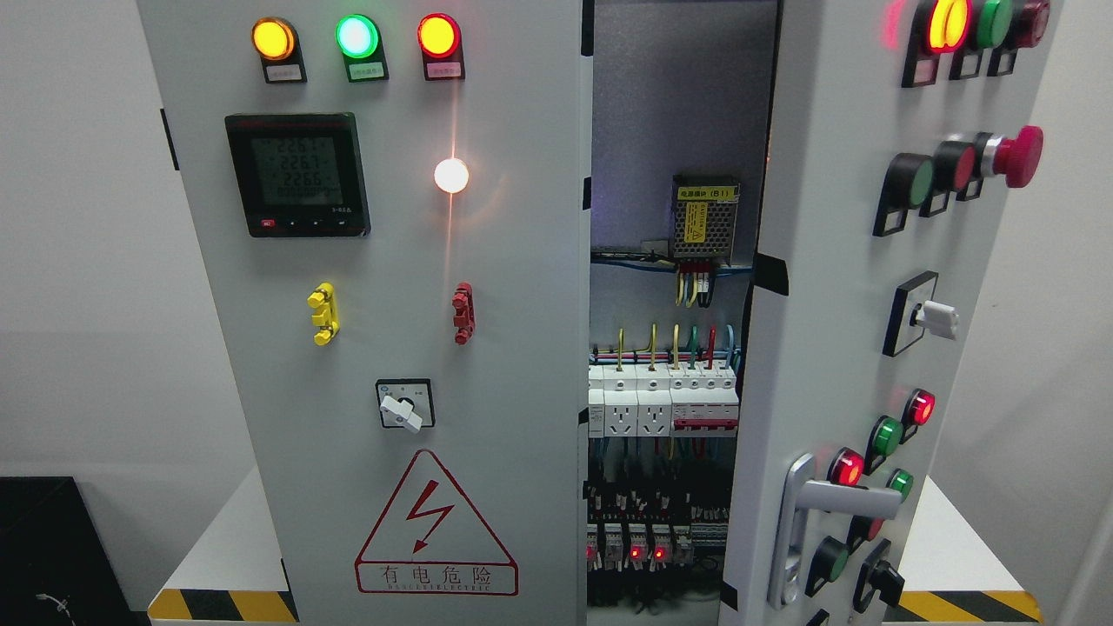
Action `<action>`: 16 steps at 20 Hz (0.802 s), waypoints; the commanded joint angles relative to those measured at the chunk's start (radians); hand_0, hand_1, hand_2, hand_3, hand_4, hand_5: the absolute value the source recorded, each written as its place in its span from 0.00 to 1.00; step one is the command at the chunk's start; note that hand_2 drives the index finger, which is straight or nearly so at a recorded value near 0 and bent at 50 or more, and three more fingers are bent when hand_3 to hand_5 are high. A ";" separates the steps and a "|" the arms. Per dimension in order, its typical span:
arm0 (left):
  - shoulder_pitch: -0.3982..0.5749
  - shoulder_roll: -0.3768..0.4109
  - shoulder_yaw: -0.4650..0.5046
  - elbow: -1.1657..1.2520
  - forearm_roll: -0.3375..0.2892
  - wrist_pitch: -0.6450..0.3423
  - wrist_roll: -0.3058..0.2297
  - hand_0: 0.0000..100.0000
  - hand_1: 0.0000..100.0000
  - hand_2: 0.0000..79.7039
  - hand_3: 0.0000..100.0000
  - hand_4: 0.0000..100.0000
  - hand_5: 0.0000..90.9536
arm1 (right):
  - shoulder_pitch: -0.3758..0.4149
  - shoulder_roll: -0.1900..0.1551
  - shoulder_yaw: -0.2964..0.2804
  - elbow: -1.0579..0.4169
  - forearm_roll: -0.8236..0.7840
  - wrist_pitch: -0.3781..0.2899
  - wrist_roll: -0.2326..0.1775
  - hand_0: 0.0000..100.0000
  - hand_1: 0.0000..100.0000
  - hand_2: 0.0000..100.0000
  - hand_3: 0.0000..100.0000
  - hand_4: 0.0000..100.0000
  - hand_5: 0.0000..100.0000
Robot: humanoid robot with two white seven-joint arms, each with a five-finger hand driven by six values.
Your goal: Open door with both hands
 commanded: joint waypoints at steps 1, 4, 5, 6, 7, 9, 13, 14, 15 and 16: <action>-0.094 0.032 -0.050 -0.268 0.110 0.003 0.004 0.00 0.00 0.00 0.00 0.00 0.00 | 0.000 0.000 0.000 0.000 0.003 -0.001 0.000 0.19 0.00 0.00 0.00 0.00 0.00; -0.152 0.033 -0.068 -0.271 0.146 0.003 0.005 0.00 0.00 0.00 0.00 0.00 0.00 | 0.000 0.000 0.000 0.000 0.003 -0.001 0.000 0.19 0.00 0.00 0.00 0.00 0.00; -0.174 0.035 -0.074 -0.271 0.159 0.003 0.004 0.00 0.00 0.00 0.00 0.00 0.00 | 0.000 0.000 0.000 0.000 0.003 -0.001 0.000 0.19 0.00 0.00 0.00 0.00 0.00; -0.198 0.035 -0.081 -0.271 0.176 0.003 0.004 0.00 0.00 0.00 0.00 0.00 0.00 | 0.000 0.000 0.000 0.000 0.003 -0.001 0.000 0.19 0.00 0.00 0.00 0.00 0.00; -0.223 0.036 -0.087 -0.271 0.199 0.003 0.005 0.00 0.00 0.00 0.00 0.00 0.00 | 0.000 0.000 0.000 0.000 0.003 0.001 0.000 0.19 0.00 0.00 0.00 0.00 0.00; -0.272 0.036 -0.088 -0.273 0.256 0.003 0.014 0.00 0.00 0.00 0.00 0.00 0.00 | 0.000 0.000 0.000 0.000 0.003 -0.001 0.000 0.19 0.00 0.00 0.00 0.00 0.00; -0.364 0.036 -0.088 -0.273 0.353 0.003 0.083 0.00 0.00 0.00 0.00 0.00 0.00 | 0.000 0.000 0.000 0.000 0.003 0.001 0.000 0.19 0.00 0.00 0.00 0.00 0.00; -0.382 0.036 -0.090 -0.273 0.362 0.004 0.085 0.00 0.00 0.00 0.00 0.00 0.00 | 0.000 0.000 0.000 0.000 0.003 -0.001 0.000 0.19 0.00 0.00 0.00 0.00 0.00; -0.404 0.036 -0.094 -0.273 0.367 0.006 0.085 0.00 0.00 0.00 0.00 0.00 0.00 | 0.000 0.000 0.000 0.000 0.003 0.001 0.000 0.19 0.00 0.00 0.00 0.00 0.00; -0.430 0.036 -0.110 -0.273 0.373 0.012 0.085 0.00 0.00 0.00 0.00 0.00 0.00 | -0.001 0.000 0.000 0.000 0.003 0.001 0.000 0.19 0.00 0.00 0.00 0.00 0.00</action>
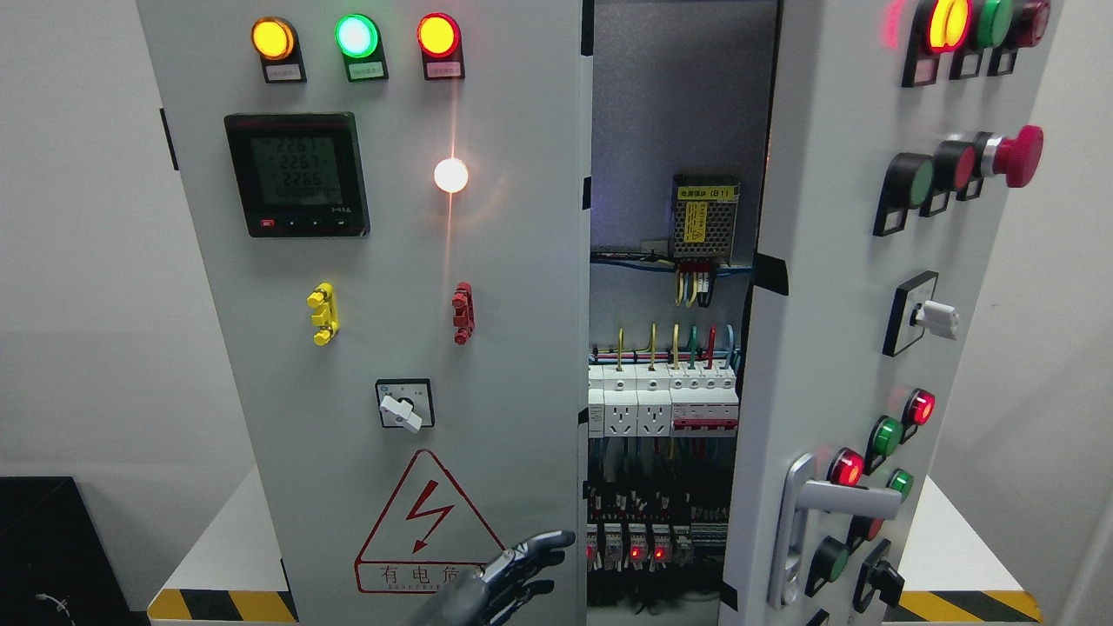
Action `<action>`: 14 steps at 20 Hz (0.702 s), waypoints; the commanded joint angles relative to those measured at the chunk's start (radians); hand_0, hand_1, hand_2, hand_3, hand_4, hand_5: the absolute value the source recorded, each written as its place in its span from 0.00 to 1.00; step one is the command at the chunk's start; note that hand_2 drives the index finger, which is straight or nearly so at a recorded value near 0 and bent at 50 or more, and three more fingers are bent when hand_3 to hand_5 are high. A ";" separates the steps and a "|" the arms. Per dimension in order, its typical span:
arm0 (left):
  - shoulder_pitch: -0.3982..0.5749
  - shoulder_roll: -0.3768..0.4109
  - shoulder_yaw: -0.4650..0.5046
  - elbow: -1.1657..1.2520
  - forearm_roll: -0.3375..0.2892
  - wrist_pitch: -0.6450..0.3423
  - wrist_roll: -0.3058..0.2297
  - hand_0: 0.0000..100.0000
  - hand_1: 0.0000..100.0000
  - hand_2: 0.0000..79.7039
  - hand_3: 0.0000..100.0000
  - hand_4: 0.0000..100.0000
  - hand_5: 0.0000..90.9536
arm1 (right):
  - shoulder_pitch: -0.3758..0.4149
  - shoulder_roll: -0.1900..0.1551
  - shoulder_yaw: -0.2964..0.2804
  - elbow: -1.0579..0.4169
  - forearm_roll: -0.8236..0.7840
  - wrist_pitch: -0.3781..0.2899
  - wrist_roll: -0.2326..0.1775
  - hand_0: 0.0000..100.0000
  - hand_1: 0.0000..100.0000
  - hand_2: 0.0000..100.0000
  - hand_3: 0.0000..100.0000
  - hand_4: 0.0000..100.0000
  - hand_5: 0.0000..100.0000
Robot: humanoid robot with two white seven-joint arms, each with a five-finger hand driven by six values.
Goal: Open door with both hands
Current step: 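Raise the left hand into the door gap, fingers toward the door edge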
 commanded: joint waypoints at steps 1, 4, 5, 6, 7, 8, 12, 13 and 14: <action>-0.157 0.009 -0.060 -0.063 0.099 0.018 0.010 0.00 0.00 0.00 0.00 0.00 0.00 | 0.000 0.000 0.000 0.000 0.003 0.001 0.000 0.19 0.00 0.00 0.00 0.00 0.00; -0.262 0.014 -0.078 -0.060 0.212 0.036 0.012 0.00 0.00 0.00 0.00 0.00 0.00 | 0.000 0.000 0.000 0.000 0.003 -0.001 0.000 0.19 0.00 0.00 0.00 0.00 0.00; -0.298 0.014 -0.086 -0.060 0.243 0.050 0.012 0.00 0.00 0.00 0.00 0.00 0.00 | -0.001 0.000 0.000 0.000 0.003 0.001 0.000 0.19 0.00 0.00 0.00 0.00 0.00; -0.334 0.012 -0.095 -0.059 0.266 0.061 0.012 0.00 0.00 0.00 0.00 0.00 0.00 | -0.001 0.000 0.000 0.000 0.003 -0.001 0.000 0.19 0.00 0.00 0.00 0.00 0.00; -0.369 0.012 -0.107 -0.059 0.288 0.070 0.012 0.00 0.00 0.00 0.00 0.00 0.00 | 0.000 0.000 0.000 0.000 0.003 0.001 0.000 0.19 0.00 0.00 0.00 0.00 0.00; -0.397 0.011 -0.114 -0.057 0.312 0.076 0.012 0.00 0.00 0.00 0.00 0.00 0.00 | -0.001 0.000 0.000 0.000 0.003 0.001 0.000 0.19 0.00 0.00 0.00 0.00 0.00; -0.478 0.002 -0.123 -0.054 0.410 0.130 0.012 0.00 0.00 0.00 0.00 0.00 0.00 | 0.000 0.000 0.000 0.000 0.003 0.001 0.000 0.19 0.00 0.00 0.00 0.00 0.00; -0.498 0.000 -0.123 -0.051 0.441 0.139 0.012 0.00 0.00 0.00 0.00 0.00 0.00 | 0.000 0.000 0.000 0.000 0.003 -0.001 0.000 0.19 0.00 0.00 0.00 0.00 0.00; -0.525 -0.003 -0.124 -0.044 0.473 0.147 0.012 0.00 0.00 0.00 0.00 0.00 0.00 | 0.000 0.000 0.000 0.000 0.003 -0.001 0.000 0.19 0.00 0.00 0.00 0.00 0.00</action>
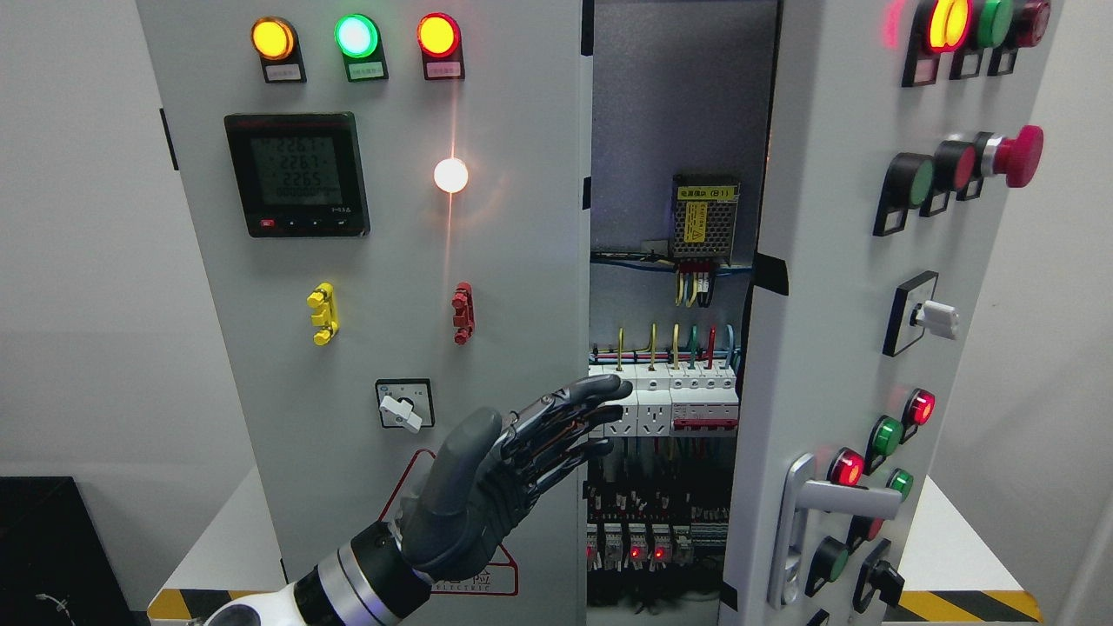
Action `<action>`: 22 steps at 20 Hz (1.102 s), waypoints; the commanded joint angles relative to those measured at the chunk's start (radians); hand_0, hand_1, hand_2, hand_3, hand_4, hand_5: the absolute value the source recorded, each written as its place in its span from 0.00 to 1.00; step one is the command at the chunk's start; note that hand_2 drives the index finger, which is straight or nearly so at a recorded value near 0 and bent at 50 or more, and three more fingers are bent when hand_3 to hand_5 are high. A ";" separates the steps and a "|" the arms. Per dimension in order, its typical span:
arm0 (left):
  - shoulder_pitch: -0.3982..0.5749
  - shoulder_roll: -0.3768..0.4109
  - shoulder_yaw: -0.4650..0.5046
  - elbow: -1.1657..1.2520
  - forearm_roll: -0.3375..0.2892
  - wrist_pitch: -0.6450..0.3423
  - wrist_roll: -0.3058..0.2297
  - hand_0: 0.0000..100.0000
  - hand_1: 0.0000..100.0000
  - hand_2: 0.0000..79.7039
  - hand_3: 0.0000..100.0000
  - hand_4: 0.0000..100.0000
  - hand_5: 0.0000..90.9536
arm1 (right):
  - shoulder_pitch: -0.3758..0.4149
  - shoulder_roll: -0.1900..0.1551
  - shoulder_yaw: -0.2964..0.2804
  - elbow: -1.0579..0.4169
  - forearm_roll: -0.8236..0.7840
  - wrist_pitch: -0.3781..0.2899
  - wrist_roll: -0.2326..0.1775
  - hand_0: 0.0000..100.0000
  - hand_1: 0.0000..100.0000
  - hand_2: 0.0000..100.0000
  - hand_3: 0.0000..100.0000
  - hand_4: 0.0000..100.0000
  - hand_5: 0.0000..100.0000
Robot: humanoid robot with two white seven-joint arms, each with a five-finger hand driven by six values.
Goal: Open door with both hands
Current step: 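Raise the left hand into the door gap, fingers toward the door edge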
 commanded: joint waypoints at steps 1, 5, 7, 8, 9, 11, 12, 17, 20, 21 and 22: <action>-0.163 -0.017 -0.050 0.011 0.175 0.037 0.000 0.00 0.00 0.00 0.00 0.00 0.00 | 0.000 0.000 0.000 0.000 0.003 -0.001 0.000 0.19 0.00 0.00 0.00 0.00 0.00; -0.249 -0.068 -0.052 0.055 0.274 0.106 0.000 0.00 0.00 0.00 0.00 0.00 0.00 | 0.000 0.000 0.000 0.000 0.003 -0.001 0.000 0.19 0.00 0.00 0.00 0.00 0.00; -0.269 -0.097 -0.052 0.069 0.285 0.126 0.000 0.00 0.00 0.00 0.00 0.00 0.00 | -0.001 0.000 0.000 0.000 0.003 -0.001 0.000 0.19 0.00 0.00 0.00 0.00 0.00; -0.281 -0.120 -0.053 0.084 0.290 0.141 0.000 0.00 0.00 0.00 0.00 0.00 0.00 | 0.000 0.000 0.000 0.000 0.003 -0.001 0.000 0.19 0.00 0.00 0.00 0.00 0.00; -0.293 -0.140 -0.052 0.103 0.301 0.151 0.000 0.00 0.00 0.00 0.00 0.00 0.00 | 0.000 0.000 0.000 0.000 0.003 -0.001 0.000 0.19 0.00 0.00 0.00 0.00 0.00; -0.308 -0.169 -0.053 0.124 0.319 0.169 0.000 0.00 0.00 0.00 0.00 0.00 0.00 | 0.000 0.000 0.000 0.000 0.003 0.000 0.000 0.19 0.00 0.00 0.00 0.00 0.00; -0.315 -0.177 -0.053 0.126 0.322 0.178 0.000 0.00 0.00 0.00 0.00 0.00 0.00 | -0.001 0.000 0.000 0.000 0.003 -0.001 0.000 0.19 0.00 0.00 0.00 0.00 0.00; -0.324 -0.203 -0.067 0.138 0.324 0.182 0.000 0.00 0.00 0.00 0.00 0.00 0.00 | 0.000 0.000 0.000 0.000 0.003 0.000 0.000 0.19 0.00 0.00 0.00 0.00 0.00; -0.336 -0.212 -0.079 0.140 0.327 0.182 0.000 0.00 0.00 0.00 0.00 0.00 0.00 | 0.000 0.000 0.000 0.000 0.003 -0.001 0.000 0.19 0.00 0.00 0.00 0.00 0.00; -0.338 -0.221 -0.082 0.141 0.330 0.182 0.000 0.00 0.00 0.00 0.00 0.00 0.00 | -0.001 0.000 0.000 0.000 0.003 -0.001 0.000 0.19 0.00 0.00 0.00 0.00 0.00; -0.338 -0.230 -0.084 0.141 0.331 0.182 0.000 0.00 0.00 0.00 0.00 0.00 0.00 | 0.000 0.000 0.000 0.000 0.003 -0.001 0.000 0.19 0.00 0.00 0.00 0.00 0.00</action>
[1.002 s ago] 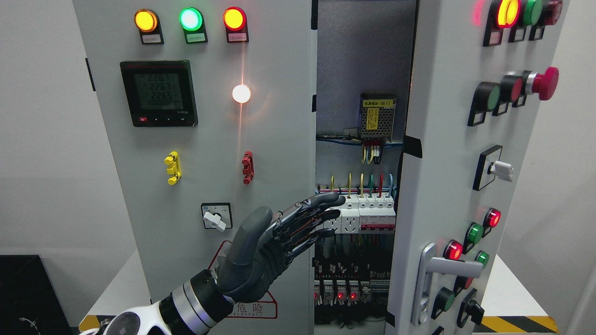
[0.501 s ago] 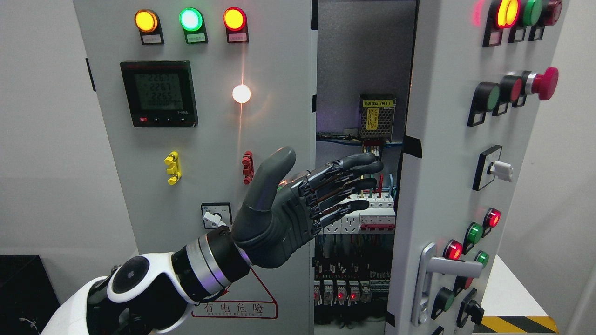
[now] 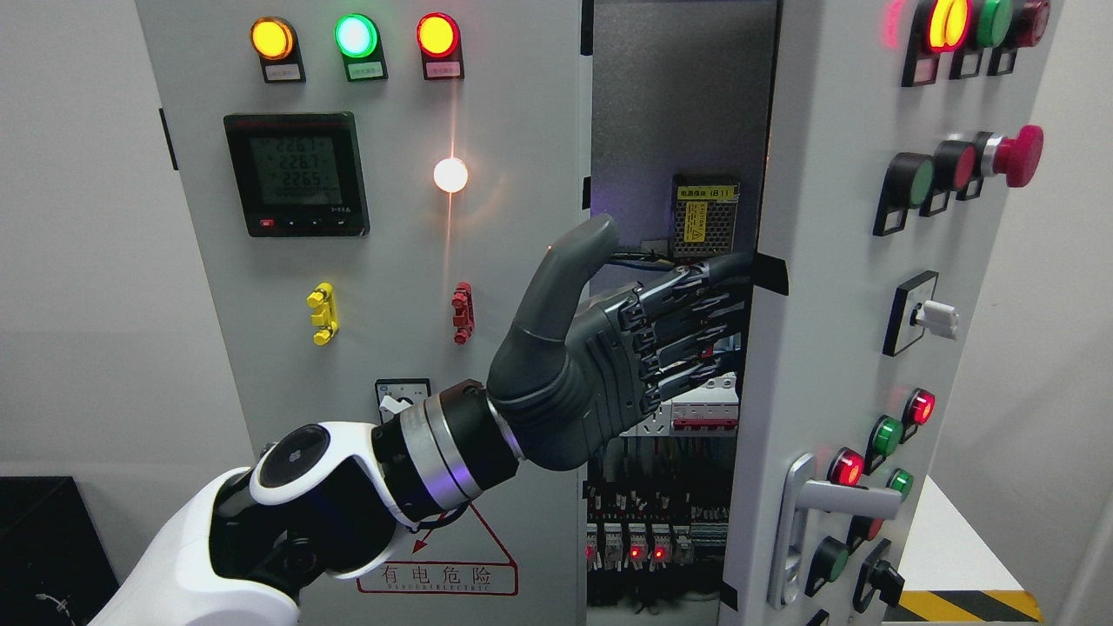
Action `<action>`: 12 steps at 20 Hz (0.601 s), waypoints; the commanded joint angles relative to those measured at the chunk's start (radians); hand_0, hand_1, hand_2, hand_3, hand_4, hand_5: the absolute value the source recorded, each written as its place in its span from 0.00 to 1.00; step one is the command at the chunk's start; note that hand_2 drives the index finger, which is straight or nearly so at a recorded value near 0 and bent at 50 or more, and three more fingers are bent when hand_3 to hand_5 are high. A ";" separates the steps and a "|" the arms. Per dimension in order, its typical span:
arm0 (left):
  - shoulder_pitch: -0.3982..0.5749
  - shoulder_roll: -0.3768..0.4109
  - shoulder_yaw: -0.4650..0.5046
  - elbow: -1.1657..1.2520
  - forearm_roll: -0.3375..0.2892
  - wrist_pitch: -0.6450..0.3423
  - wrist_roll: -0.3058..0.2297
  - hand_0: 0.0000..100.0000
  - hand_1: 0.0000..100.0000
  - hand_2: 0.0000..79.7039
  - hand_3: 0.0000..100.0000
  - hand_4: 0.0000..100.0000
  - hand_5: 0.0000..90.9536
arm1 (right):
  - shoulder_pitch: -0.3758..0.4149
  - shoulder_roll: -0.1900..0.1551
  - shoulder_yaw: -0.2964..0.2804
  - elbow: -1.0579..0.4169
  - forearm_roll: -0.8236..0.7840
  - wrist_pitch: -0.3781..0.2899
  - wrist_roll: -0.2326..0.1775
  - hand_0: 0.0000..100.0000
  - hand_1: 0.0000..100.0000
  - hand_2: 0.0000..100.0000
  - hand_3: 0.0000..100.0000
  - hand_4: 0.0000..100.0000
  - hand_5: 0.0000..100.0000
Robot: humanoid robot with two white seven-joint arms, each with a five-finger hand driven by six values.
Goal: Open door with both hands
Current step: 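Raise the left hand into the door gap, fingers toward the door edge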
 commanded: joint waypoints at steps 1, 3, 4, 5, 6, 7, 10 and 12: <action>-0.023 -0.084 -0.032 0.038 0.017 0.001 0.000 0.00 0.00 0.00 0.00 0.00 0.00 | 0.000 0.000 0.000 0.000 0.003 0.001 0.000 0.19 0.00 0.00 0.00 0.00 0.00; -0.026 -0.092 -0.040 0.036 0.017 0.001 0.000 0.00 0.00 0.00 0.00 0.00 0.00 | 0.000 0.000 0.000 0.000 0.003 0.000 0.000 0.19 0.00 0.00 0.00 0.00 0.00; -0.026 -0.095 -0.041 0.036 0.017 0.001 0.000 0.00 0.00 0.00 0.00 0.00 0.00 | -0.001 0.000 0.000 0.000 0.003 0.001 0.000 0.19 0.00 0.00 0.00 0.00 0.00; -0.024 -0.095 -0.043 0.036 0.018 0.001 0.000 0.00 0.00 0.00 0.00 0.00 0.00 | 0.000 0.000 0.000 0.000 0.003 0.001 0.000 0.19 0.00 0.00 0.00 0.00 0.00; -0.026 -0.095 -0.049 0.035 0.020 0.001 0.000 0.00 0.00 0.00 0.00 0.00 0.00 | 0.000 0.000 0.000 0.000 0.003 0.000 0.000 0.19 0.00 0.00 0.00 0.00 0.00; -0.027 -0.097 -0.052 0.035 0.020 0.001 0.000 0.00 0.00 0.00 0.00 0.00 0.00 | 0.000 0.000 0.000 0.000 0.003 0.001 0.000 0.19 0.00 0.00 0.00 0.00 0.00; -0.032 -0.100 -0.055 0.030 0.021 0.001 0.000 0.00 0.00 0.00 0.00 0.00 0.00 | 0.000 0.000 0.000 0.000 0.003 0.000 0.000 0.19 0.00 0.00 0.00 0.00 0.00; -0.044 -0.100 -0.067 0.029 0.021 0.001 0.000 0.00 0.00 0.00 0.00 0.00 0.00 | 0.000 0.000 0.000 0.000 0.003 0.000 0.000 0.19 0.00 0.00 0.00 0.00 0.00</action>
